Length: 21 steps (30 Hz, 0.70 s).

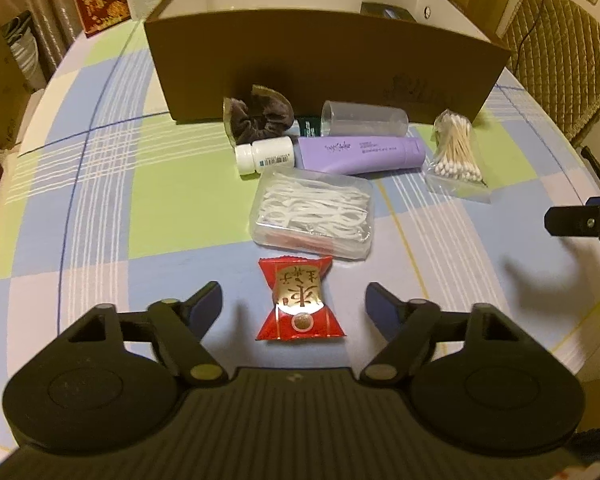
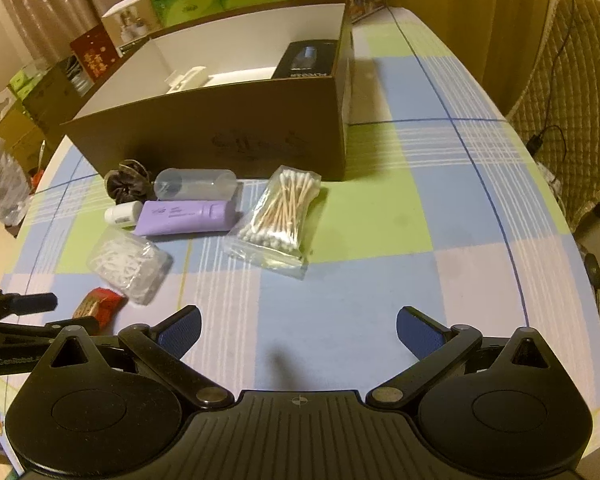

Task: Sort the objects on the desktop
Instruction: 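Lower the left tool onto the red snack packet and close on it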

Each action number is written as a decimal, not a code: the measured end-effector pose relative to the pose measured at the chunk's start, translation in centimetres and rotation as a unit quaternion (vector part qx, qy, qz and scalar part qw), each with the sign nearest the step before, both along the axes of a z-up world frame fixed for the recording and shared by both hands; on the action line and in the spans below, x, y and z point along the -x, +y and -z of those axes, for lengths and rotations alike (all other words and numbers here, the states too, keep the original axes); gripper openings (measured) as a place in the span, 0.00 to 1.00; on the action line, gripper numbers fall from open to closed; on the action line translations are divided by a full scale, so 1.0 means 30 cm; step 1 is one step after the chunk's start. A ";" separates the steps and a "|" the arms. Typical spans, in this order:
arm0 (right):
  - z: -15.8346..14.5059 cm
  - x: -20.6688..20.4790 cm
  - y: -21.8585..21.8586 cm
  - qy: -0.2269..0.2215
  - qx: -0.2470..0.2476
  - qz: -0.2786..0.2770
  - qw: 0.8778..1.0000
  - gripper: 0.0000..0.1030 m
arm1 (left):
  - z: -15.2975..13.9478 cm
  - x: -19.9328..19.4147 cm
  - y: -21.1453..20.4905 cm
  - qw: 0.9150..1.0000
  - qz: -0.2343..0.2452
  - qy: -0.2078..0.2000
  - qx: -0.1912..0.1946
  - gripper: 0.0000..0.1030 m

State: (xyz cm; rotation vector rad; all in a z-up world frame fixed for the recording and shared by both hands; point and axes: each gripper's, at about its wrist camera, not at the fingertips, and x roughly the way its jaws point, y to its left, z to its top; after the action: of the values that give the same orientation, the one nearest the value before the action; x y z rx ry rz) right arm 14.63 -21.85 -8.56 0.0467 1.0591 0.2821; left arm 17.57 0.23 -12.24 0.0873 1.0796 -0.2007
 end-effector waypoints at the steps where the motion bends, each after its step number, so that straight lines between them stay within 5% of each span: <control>1: 0.001 -0.002 0.001 0.001 0.000 0.001 1.000 0.98 | 0.008 -0.007 0.002 1.000 0.003 0.003 0.000 0.67; 6: 0.010 -0.015 0.010 0.006 0.001 0.009 1.000 0.98 | 0.038 -0.030 0.006 1.000 0.018 0.016 0.000 0.52; 10: 0.018 -0.026 0.021 0.010 0.000 0.013 1.000 0.98 | 0.058 -0.035 0.014 0.999 0.033 0.026 0.005 0.26; 21: 0.037 -0.069 0.066 0.006 -0.006 0.014 1.000 0.98 | 0.042 -0.048 0.138 1.000 0.008 0.010 -0.016 0.21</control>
State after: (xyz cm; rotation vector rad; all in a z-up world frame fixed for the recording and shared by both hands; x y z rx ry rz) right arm 16.71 -19.88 -9.67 0.0733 1.0670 0.2640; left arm 18.99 4.35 -13.51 0.1231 1.1019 -0.1995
